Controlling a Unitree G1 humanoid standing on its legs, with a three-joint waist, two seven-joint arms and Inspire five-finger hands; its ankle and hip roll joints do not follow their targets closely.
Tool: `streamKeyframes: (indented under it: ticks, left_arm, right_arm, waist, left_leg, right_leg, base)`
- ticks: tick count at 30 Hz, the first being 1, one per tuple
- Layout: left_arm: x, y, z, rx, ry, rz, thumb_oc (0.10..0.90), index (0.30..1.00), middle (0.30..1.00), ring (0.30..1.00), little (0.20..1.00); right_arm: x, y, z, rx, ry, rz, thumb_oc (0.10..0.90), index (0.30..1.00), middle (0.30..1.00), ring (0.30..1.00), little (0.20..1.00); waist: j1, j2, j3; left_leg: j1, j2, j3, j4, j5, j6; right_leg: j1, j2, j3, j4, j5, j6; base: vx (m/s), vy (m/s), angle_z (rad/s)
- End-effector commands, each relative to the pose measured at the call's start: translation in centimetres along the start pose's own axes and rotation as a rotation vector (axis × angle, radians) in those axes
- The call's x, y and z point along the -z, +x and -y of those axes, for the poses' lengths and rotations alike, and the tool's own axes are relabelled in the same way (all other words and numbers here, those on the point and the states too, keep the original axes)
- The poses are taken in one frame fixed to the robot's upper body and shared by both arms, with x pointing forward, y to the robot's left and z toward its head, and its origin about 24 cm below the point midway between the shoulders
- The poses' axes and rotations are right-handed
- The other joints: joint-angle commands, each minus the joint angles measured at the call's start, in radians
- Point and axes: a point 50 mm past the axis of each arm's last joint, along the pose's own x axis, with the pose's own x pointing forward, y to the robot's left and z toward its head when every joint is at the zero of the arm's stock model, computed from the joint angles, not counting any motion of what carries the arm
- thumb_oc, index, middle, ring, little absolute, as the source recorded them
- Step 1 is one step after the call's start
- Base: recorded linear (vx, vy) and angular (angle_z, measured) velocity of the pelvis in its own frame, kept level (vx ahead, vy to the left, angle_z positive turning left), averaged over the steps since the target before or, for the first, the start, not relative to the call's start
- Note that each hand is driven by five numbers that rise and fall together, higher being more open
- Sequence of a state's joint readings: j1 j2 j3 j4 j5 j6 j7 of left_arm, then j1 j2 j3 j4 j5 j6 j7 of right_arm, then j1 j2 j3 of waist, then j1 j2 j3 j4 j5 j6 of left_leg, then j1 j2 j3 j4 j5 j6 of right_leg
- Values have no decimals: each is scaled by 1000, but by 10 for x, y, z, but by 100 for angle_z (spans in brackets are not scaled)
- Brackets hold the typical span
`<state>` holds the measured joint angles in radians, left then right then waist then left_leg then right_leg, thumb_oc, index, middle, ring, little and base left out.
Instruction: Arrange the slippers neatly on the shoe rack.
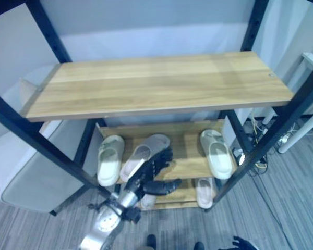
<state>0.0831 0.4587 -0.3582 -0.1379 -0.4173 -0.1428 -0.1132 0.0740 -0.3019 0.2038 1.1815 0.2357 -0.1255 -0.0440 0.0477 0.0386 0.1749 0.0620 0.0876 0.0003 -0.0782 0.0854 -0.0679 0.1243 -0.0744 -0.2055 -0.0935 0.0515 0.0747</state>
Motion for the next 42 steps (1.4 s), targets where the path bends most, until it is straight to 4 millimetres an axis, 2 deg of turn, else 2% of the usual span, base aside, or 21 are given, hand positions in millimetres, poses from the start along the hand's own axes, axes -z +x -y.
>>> streamKeyframes:
  ticks: [1,9,14,20,31,32,34,42]
  left_arm:
    - [-76,19,-5,11,281,385,800,900,900,900,900]
    - [-103,24,-25,-85,720,471,800,900,900,900,900]
    - [-108,25,-43,-121,972,436,800,900,900,900,900]
    - [-104,19,-65,-167,1154,354,800,900,900,900,900]
    - [-91,21,-90,-217,1355,234,800,900,900,900,900]
    - [-91,21,-90,-218,1356,236,800,900,900,900,900]
    - [-89,20,-100,-249,1395,201,800,900,900,900,900]
    - [-84,15,-125,-344,1459,101,800,900,900,900,900]
  right_arm:
    - [-9,2,2,-5,-63,39,800,900,900,900,900]
    - [-4,0,2,-15,-69,35,800,900,900,900,900]
    - [3,-3,4,-26,-81,25,800,900,900,900,900]
    - [7,-4,6,-38,-81,16,800,900,900,900,900]
    - [4,-4,4,-47,-68,41,800,900,900,900,900]
    - [3,-4,4,-47,-67,42,800,900,900,900,900]
    - [1,-4,4,-45,-64,58,800,900,900,900,900]
    - [-2,-5,5,-41,-63,76,800,900,900,900,900]
  waist:
    - [-18,-44,-35]
    - [-37,-46,-49]
    - [-47,-44,-59]
    - [-54,-43,-63]
    - [-71,-44,-65]
    - [-69,-45,-65]
    - [-76,-43,-64]
    - [-86,-46,-60]
  left_leg:
    - [-11,1,56,44,-61,-21]
    - [13,2,75,23,-64,-27]
    - [25,2,88,9,-68,-30]
    - [25,0,108,-3,-73,-30]
    - [10,-4,141,-9,-95,-29]
    - [3,-4,144,-9,-82,-28]
    - [-1,-4,155,-9,-99,-27]
    - [-14,-7,181,-9,-106,-22]
  right_leg:
    - [17,21,14,46,-104,18]
    - [23,19,20,38,-98,25]
    - [26,15,21,32,-93,33]
    - [18,8,25,20,-81,46]
    - [-9,-5,51,7,-74,66]
    - [-17,-5,52,7,-63,64]
    - [-29,-7,63,6,-68,72]
    - [-56,-14,88,6,-59,79]
  base:
    - [31,0,-2]
    - [44,9,-5]
    - [51,20,-2]
    - [33,31,-10]
    - [20,24,-10]
    - [-14,26,-7]
    - [6,27,-13]
    - [23,26,-18]
